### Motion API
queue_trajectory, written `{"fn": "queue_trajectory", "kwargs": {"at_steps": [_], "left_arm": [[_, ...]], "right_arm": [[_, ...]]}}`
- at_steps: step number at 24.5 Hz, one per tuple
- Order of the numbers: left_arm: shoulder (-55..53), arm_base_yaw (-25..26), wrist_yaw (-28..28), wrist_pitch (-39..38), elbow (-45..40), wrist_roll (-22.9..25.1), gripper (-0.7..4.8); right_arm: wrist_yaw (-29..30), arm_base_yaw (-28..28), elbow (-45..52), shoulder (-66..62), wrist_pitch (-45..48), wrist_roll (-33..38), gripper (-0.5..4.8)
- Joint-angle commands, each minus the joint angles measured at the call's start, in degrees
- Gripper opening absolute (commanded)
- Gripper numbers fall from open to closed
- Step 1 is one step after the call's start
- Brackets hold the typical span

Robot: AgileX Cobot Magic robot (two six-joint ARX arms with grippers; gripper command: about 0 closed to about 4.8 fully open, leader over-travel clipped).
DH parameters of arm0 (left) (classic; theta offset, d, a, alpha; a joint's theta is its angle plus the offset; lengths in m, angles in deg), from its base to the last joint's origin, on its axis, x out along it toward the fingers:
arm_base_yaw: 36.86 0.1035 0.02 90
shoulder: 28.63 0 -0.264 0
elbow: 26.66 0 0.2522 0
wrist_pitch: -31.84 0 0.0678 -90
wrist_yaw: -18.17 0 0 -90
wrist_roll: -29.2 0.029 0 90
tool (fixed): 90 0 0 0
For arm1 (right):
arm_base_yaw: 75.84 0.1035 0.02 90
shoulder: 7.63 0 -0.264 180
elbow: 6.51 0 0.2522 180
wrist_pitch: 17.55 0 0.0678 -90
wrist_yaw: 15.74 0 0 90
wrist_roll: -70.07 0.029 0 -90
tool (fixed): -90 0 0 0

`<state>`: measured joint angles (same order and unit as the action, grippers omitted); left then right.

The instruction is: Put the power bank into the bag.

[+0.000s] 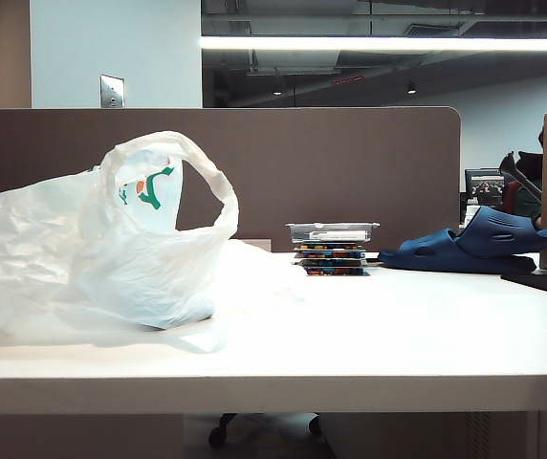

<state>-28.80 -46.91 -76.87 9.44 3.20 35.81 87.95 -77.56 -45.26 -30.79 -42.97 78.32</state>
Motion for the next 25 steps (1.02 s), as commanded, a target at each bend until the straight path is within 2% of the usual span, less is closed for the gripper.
{"fn": "queue_trajectory", "kwargs": {"at_steps": [1,8,16,21,25], "left_arm": [[0.0,0.1,-0.1,5.5,-1.5,-1.6,-0.06],[0.0,0.1,-0.3,15.7,-8.8,-1.5,-0.06],[0.0,0.1,-0.3,16.6,-11.4,-1.1,-0.06],[0.0,0.1,-0.3,17.2,-12.0,-1.0,-0.06],[0.0,0.1,-0.4,20.5,-15.3,-1.0,-0.06]], "right_arm": [[-0.1,0.3,4.2,0.7,8.5,1.6,-0.09],[-0.1,3.7,13.6,0.8,19.4,-0.1,-0.09],[-7.6,8.1,14.6,7.3,14.9,-3.8,-0.09],[-8.3,8.4,15.0,13.1,11.7,-5.5,-0.09],[-8.9,8.4,17.7,18.8,9.7,-5.6,-0.09]]}}
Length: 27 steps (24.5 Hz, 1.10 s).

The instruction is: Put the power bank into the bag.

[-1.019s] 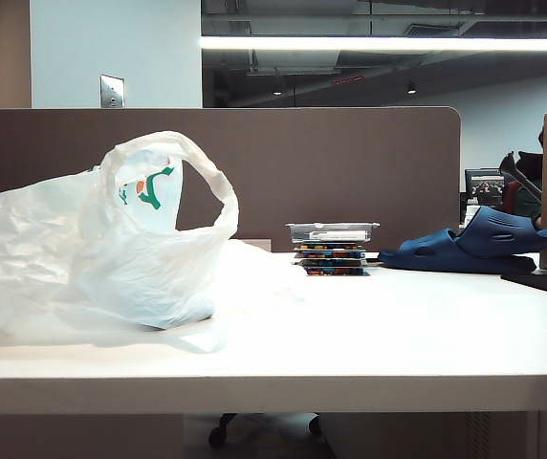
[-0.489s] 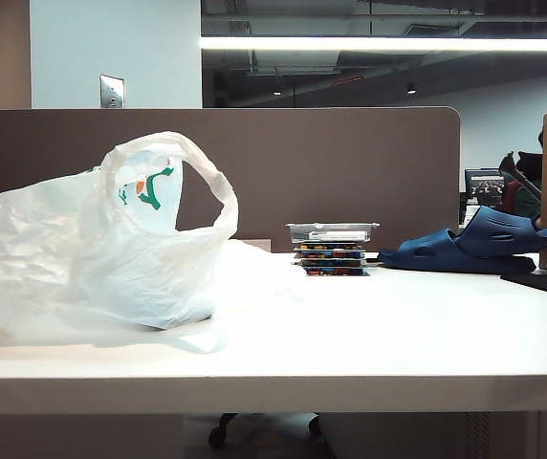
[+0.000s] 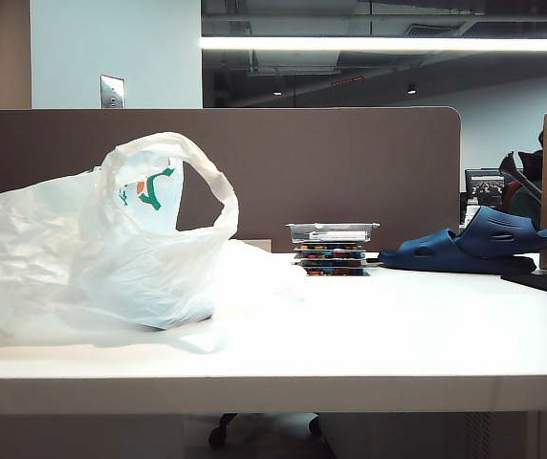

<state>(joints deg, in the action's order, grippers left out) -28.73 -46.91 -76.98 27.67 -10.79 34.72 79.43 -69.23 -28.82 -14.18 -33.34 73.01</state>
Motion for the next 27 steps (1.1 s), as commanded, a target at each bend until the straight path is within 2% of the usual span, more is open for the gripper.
{"fn": "queue_trajectory", "kwargs": {"at_steps": [1,9,17,27], "left_arm": [[0.0,0.1,-0.7,2.4,-1.7,0.0,-0.06],[0.0,0.1,-1.6,3.0,-1.7,0.5,-0.06],[0.0,0.1,-1.7,2.8,-1.7,0.2,-0.06],[0.0,0.1,-1.7,1.9,-1.7,0.0,-0.06]], "right_arm": [[-0.3,0.1,1.8,3.2,0.1,-0.2,-0.09],[-0.3,0.1,5.9,6.6,0.1,-0.2,-0.09],[-1.7,0.1,6.0,6.7,-0.3,-4.8,-0.09],[-2.1,0.1,6.0,6.7,-1.2,-4.9,-0.09]]}}
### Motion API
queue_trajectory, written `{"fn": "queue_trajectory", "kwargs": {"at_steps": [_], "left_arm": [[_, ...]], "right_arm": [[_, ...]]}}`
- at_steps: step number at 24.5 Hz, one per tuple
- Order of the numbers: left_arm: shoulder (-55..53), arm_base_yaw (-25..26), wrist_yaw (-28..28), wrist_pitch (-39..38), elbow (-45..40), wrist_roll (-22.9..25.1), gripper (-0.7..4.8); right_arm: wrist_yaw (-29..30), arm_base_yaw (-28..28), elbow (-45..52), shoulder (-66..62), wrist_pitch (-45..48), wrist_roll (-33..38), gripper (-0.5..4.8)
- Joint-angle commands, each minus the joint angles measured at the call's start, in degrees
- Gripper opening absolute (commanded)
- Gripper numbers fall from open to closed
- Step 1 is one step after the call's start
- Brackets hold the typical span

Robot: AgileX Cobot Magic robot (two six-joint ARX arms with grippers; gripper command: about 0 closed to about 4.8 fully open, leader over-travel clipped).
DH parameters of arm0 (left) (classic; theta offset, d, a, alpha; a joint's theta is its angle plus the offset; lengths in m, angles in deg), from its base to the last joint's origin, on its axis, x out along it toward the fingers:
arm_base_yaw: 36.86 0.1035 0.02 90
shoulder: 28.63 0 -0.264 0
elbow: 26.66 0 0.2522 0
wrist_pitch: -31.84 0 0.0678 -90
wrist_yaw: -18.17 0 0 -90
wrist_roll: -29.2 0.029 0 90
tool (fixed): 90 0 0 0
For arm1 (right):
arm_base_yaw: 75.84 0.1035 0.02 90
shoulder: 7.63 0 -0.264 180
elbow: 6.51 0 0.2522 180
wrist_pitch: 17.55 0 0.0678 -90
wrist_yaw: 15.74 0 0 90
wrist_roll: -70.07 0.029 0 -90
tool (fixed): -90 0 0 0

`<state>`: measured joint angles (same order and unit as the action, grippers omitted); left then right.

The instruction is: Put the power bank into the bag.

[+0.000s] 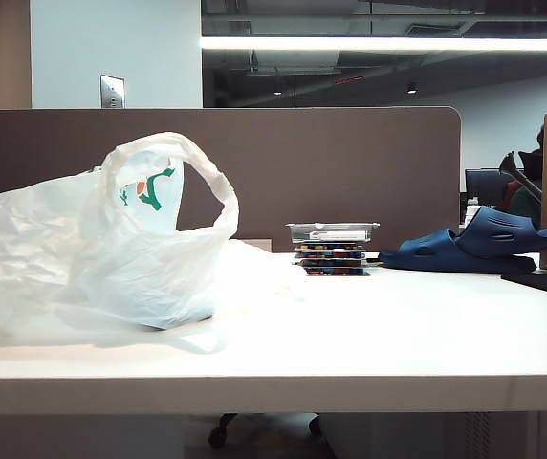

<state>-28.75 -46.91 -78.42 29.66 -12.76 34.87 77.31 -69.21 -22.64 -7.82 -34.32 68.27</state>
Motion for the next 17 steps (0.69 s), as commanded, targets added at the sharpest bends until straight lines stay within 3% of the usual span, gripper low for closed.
{"fn": "queue_trajectory", "kwargs": {"at_steps": [1,17], "left_arm": [[0.0,0.1,-0.3,-0.3,0.3,-0.1,-0.06],[0.0,0.1,-0.3,-0.8,0.3,-0.1,-0.06]], "right_arm": [[0.0,0.1,-0.2,0.3,-0.4,-0.2,-0.08],[0.0,0.1,-0.2,0.3,-0.4,-0.2,-0.09]]}}
